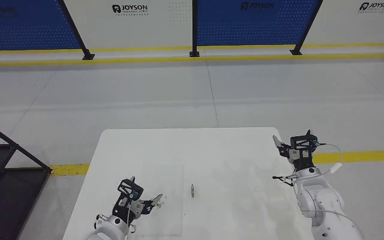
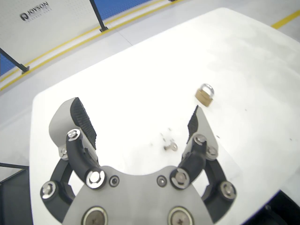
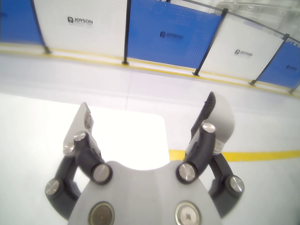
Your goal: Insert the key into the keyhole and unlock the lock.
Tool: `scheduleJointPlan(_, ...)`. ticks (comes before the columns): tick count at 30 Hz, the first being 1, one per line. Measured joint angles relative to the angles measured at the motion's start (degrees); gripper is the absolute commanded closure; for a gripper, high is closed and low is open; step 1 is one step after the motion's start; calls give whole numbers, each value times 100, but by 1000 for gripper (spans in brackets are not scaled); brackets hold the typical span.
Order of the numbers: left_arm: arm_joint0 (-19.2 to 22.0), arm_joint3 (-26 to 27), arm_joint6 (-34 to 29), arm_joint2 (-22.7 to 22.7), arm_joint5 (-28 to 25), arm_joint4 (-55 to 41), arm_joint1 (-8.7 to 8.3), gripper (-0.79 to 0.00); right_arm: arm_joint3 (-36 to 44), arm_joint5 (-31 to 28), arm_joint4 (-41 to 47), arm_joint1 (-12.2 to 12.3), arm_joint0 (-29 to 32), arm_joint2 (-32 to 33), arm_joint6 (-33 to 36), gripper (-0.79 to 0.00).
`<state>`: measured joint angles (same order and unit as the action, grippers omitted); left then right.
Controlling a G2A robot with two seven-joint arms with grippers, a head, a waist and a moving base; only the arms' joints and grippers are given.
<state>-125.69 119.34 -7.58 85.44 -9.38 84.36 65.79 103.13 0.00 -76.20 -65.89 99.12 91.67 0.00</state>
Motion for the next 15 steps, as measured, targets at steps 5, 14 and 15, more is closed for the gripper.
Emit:
scheduleJointPlan(5,235,5,-977,-393,53,-339,39,-785,0,0,0,0,0,0,0,-785)
scheduleJointPlan(14,1107,-437,-2450,-1181,636,202,128,-739,0,0,0,0,0,0,0,-785)
scheduleJointPlan(15,1143,-457,-2528,-1247,639,240,134,-742,0,0,0,0,0,0,0,-785)
